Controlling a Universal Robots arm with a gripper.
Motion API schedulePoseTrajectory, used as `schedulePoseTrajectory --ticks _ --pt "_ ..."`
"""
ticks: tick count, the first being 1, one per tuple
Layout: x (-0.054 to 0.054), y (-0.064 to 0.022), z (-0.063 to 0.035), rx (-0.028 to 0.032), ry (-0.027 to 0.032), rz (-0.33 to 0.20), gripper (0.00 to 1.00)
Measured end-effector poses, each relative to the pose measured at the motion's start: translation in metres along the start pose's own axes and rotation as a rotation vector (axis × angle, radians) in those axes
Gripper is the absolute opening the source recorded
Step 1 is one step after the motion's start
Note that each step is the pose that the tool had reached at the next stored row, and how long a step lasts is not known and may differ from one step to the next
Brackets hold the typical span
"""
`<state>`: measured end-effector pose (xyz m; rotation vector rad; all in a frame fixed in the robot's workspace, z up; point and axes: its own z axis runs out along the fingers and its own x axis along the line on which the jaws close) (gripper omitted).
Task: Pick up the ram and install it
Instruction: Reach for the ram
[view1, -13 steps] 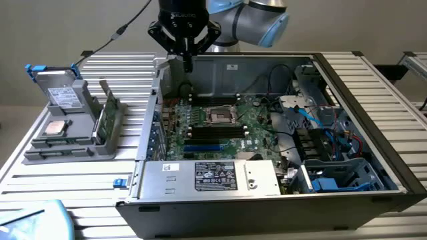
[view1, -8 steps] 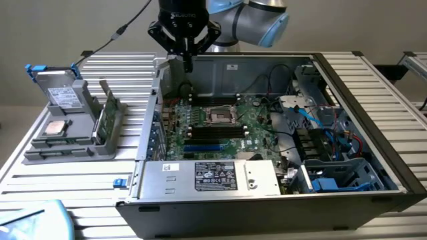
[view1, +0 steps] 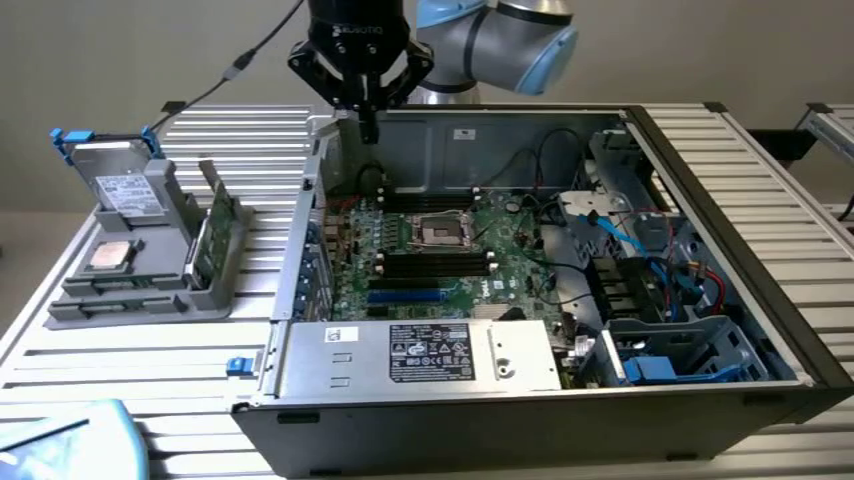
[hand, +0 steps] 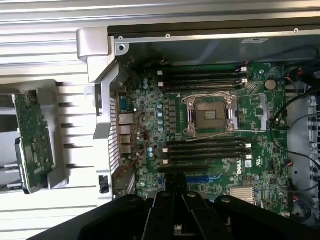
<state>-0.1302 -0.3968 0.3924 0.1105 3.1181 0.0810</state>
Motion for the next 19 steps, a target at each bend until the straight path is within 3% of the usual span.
schedulePoseTrajectory --ticks 7,19 --pt "0.032 0.0011 0.0018 -0.0239 0.0017 0.000 0.11" --pt "0.087 0.0055 0.0096 -0.0366 0.0025 0.001 0.11"
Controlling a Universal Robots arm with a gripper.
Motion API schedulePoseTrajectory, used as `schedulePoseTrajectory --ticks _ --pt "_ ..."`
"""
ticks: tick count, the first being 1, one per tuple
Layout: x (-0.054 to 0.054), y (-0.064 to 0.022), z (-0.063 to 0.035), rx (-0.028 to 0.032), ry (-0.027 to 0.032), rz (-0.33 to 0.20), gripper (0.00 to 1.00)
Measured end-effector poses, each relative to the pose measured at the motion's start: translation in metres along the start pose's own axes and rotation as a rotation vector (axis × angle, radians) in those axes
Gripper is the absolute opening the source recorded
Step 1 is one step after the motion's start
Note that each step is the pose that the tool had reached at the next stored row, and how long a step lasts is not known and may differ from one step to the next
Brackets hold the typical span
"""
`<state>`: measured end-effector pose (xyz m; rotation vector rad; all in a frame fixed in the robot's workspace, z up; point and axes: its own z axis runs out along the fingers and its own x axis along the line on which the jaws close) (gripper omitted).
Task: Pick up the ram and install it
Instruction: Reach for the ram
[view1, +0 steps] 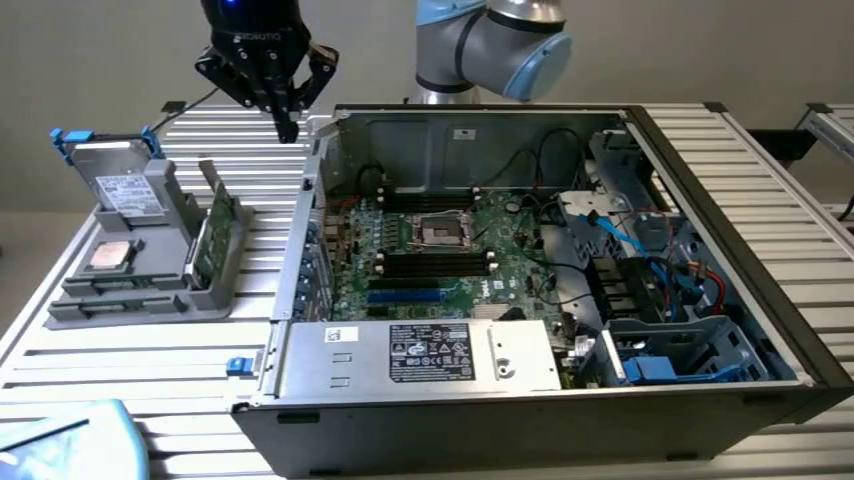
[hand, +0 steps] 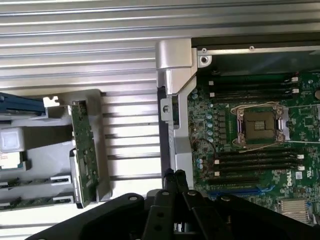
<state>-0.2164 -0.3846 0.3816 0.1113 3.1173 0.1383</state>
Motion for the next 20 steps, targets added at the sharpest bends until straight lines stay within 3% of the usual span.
schedulePoseTrajectory --ticks 5,7,9,13,15,16,20 --pt "0.023 0.0009 0.0017 -0.0008 0.0011 0.000 0.11" --pt "0.032 0.0010 0.0021 -0.0005 0.0067 0.000 0.11" --pt "0.039 0.0008 0.0023 0.0007 0.0236 0.002 0.11" --pt "0.050 0.0002 0.0022 0.0051 0.0822 0.007 0.11" --pt "0.056 -0.0002 0.0024 0.0069 0.1063 0.009 0.11" --pt "0.059 -0.0004 0.0027 0.0073 0.1128 0.009 0.11" --pt "0.073 -0.0017 0.0051 0.0076 0.1148 0.003 0.11"
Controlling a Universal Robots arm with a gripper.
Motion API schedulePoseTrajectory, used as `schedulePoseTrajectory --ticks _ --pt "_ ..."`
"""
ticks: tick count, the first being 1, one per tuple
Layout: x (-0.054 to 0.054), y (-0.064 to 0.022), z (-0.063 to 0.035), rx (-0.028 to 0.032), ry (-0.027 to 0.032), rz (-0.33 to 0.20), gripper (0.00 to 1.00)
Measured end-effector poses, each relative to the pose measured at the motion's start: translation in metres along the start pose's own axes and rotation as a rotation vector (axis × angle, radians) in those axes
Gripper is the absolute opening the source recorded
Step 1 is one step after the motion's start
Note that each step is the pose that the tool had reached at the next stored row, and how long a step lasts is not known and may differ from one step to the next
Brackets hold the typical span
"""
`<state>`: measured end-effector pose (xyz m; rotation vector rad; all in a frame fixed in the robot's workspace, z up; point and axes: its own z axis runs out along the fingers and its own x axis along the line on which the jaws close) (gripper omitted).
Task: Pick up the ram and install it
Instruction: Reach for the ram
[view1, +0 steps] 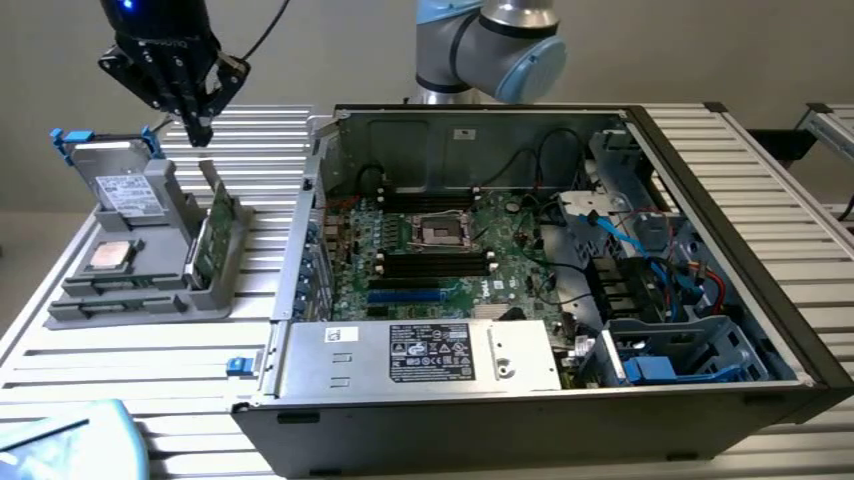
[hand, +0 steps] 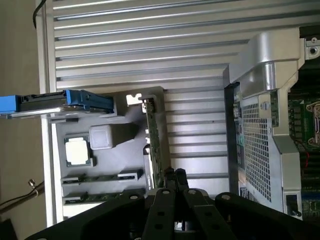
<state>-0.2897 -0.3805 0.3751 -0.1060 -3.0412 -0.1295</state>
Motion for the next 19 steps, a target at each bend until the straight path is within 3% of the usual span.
schedulePoseTrajectory --ticks 5,12,19 --pt "0.010 -0.0010 0.0035 0.0039 0.0025 -0.026 0.11" --pt "0.013 -0.0014 0.0061 0.0194 0.0140 -0.102 0.11" --pt "0.023 -0.0025 0.0121 0.0313 0.0201 -0.150 0.11"
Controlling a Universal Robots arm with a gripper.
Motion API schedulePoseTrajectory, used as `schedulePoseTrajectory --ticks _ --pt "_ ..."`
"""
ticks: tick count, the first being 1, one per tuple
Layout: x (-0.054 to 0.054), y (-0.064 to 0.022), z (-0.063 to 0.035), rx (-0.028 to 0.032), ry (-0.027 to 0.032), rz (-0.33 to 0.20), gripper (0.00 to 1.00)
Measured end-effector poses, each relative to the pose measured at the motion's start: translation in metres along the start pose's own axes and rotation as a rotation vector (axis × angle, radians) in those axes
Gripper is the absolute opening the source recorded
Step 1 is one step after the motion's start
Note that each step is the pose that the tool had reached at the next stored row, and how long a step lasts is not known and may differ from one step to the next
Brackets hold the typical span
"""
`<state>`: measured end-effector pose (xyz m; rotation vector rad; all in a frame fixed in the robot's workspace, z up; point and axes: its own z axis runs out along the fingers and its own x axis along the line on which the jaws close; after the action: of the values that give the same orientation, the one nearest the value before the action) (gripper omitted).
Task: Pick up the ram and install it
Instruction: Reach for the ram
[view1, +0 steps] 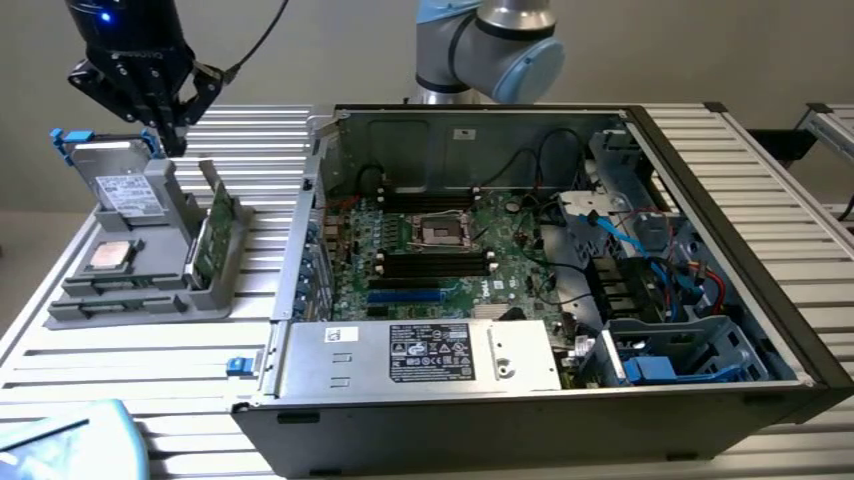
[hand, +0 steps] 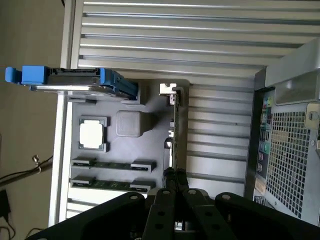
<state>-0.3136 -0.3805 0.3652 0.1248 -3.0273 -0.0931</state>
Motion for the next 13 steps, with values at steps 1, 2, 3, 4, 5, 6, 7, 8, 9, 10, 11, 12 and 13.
schedulePoseTrajectory --ticks 1,2,3,4,5,6,7,8,9,10,11,12,13 --pt "0.002 0.0001 0.0010 0.0013 0.0008 -0.006 0.11" --pt "0.003 0.0002 0.0020 0.0024 0.0017 -0.012 0.11" --pt "0.005 0.0003 0.0030 0.0031 0.0025 -0.016 0.11" --pt "0.007 0.0004 0.0043 0.0038 0.0032 -0.021 0.11" --pt "0.009 0.0005 0.0056 0.0042 0.0038 -0.026 0.11" --pt "0.011 0.0005 0.0070 0.0047 0.0045 -0.030 0.11" --pt "0.013 0.0006 0.0084 0.0051 0.0052 -0.034 0.11" --pt "0.015 0.0007 0.0098 0.0055 0.0058 -0.038 0.11" --pt "0.017 0.0008 0.0113 0.0059 0.0066 -0.043 0.11" --pt "0.019 0.0009 0.0127 0.0063 0.0073 -0.047 0.11" --pt "0.021 0.0010 0.0141 0.0067 0.0080 -0.050 0.11" --pt "0.023 0.0011 0.0156 0.0071 0.0087 -0.054 0.11" --pt "0.025 0.0012 0.0172 0.0075 0.0094 -0.058 0.11"
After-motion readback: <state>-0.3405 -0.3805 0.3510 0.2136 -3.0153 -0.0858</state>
